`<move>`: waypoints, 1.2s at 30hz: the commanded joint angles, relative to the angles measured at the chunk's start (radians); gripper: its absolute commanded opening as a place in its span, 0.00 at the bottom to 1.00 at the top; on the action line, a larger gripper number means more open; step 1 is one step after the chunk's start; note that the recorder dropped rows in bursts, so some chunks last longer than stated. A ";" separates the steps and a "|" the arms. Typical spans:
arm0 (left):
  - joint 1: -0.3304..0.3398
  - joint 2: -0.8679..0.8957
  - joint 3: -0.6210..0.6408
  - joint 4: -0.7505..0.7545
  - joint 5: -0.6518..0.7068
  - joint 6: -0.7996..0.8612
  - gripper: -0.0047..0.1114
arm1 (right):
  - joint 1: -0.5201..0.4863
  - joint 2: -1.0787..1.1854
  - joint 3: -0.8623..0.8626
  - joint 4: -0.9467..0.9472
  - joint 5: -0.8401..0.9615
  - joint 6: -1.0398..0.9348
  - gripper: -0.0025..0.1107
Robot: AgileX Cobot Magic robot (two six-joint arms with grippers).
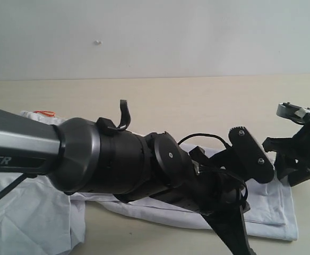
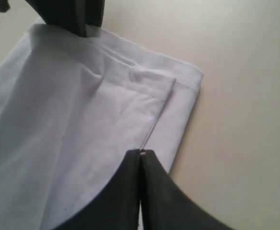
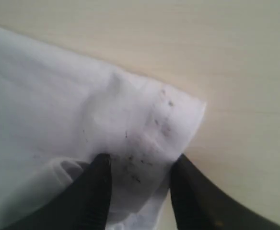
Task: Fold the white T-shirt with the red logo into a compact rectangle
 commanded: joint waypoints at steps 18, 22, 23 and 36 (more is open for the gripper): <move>-0.002 0.059 -0.025 -0.024 -0.012 0.061 0.04 | -0.006 -0.036 -0.052 -0.034 -0.055 -0.035 0.35; -0.002 0.074 -0.052 -0.030 -0.011 0.058 0.04 | -0.006 -0.039 -0.082 -0.107 -0.077 -0.015 0.24; -0.002 0.075 -0.067 -0.030 -0.013 0.056 0.04 | -0.006 -0.048 -0.116 -0.151 -0.059 0.016 0.15; -0.002 0.187 -0.172 -0.032 -0.052 0.037 0.04 | -0.003 0.084 -0.128 -0.053 0.054 -0.046 0.02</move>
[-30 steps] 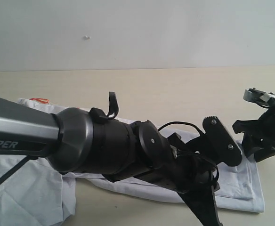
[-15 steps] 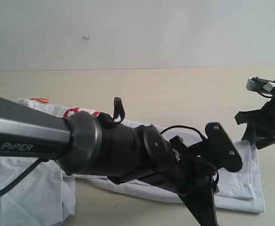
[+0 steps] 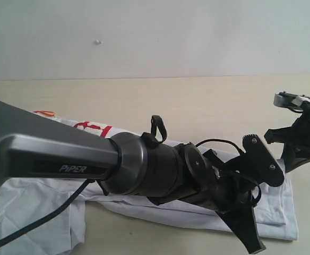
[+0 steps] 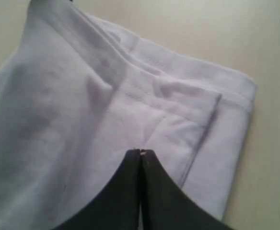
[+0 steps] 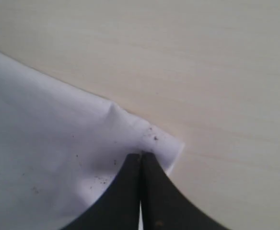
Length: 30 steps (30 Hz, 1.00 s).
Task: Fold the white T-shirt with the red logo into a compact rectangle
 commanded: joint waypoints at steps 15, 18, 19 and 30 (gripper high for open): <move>0.008 -0.002 -0.023 0.124 0.189 -0.205 0.04 | -0.003 0.064 -0.032 0.039 0.013 -0.030 0.02; 0.033 -0.018 -0.143 0.554 0.438 -0.635 0.04 | -0.003 0.064 -0.038 0.039 0.005 -0.030 0.02; 0.035 -0.020 -0.225 0.807 0.554 -0.859 0.04 | -0.003 0.064 -0.052 0.036 0.011 -0.030 0.02; -0.010 0.097 -0.314 0.834 0.553 -0.854 0.04 | -0.003 0.064 -0.071 0.036 0.062 -0.044 0.02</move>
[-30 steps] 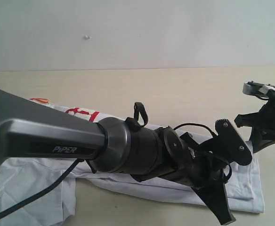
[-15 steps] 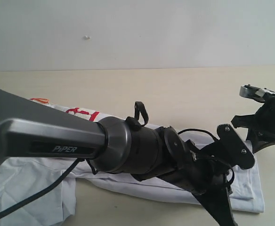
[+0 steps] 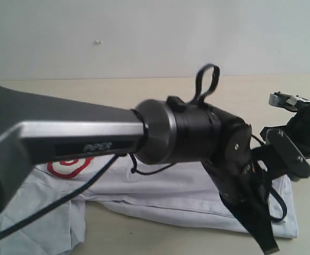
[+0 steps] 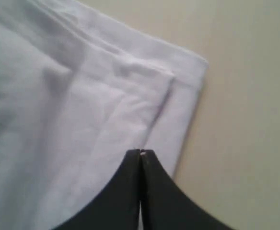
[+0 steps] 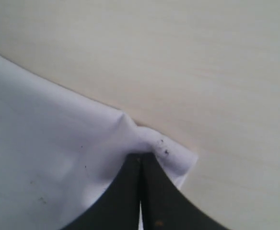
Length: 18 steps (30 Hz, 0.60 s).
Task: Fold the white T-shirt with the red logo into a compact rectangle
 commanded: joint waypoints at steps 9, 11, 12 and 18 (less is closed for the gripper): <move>0.037 0.049 -0.007 -0.021 0.113 0.016 0.04 | -0.002 0.000 -0.007 -0.008 -0.021 -0.012 0.02; 0.031 0.033 -0.007 -0.029 0.155 0.036 0.04 | -0.002 0.000 -0.008 -0.015 -0.035 -0.013 0.02; 0.030 0.031 -0.007 -0.029 0.180 0.036 0.04 | -0.002 0.000 -0.014 -0.029 -0.047 -0.013 0.02; 0.018 0.030 -0.002 -0.075 0.233 0.087 0.04 | -0.002 0.000 -0.034 -0.024 -0.069 -0.013 0.02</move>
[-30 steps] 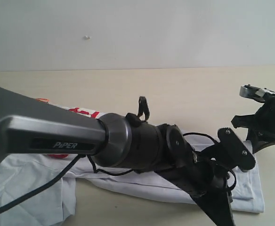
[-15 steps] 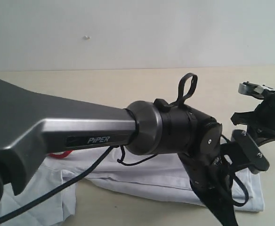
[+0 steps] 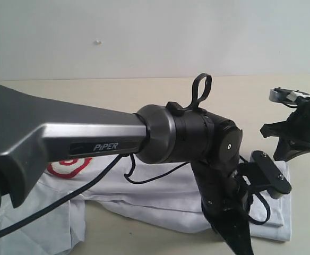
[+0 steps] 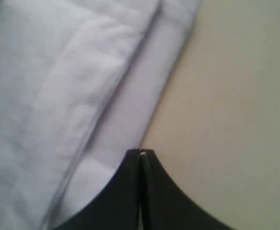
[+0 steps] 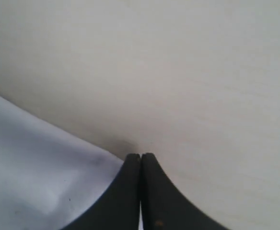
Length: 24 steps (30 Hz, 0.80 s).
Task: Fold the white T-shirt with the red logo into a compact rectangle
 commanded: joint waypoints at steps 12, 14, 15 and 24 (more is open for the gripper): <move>-0.006 -0.118 0.009 -0.082 -0.207 0.088 0.04 | -0.002 -0.144 0.029 0.098 0.042 -0.046 0.21; -0.006 -0.123 0.009 -0.080 -0.240 0.088 0.04 | -0.002 -0.174 0.089 0.115 0.045 -0.046 0.31; -0.006 -0.127 0.009 -0.078 -0.243 0.088 0.04 | -0.002 -0.182 0.119 0.110 0.048 -0.034 0.35; 0.051 -0.295 0.118 -0.034 -0.211 0.084 0.04 | -0.002 -0.231 0.203 -0.029 0.057 0.081 0.38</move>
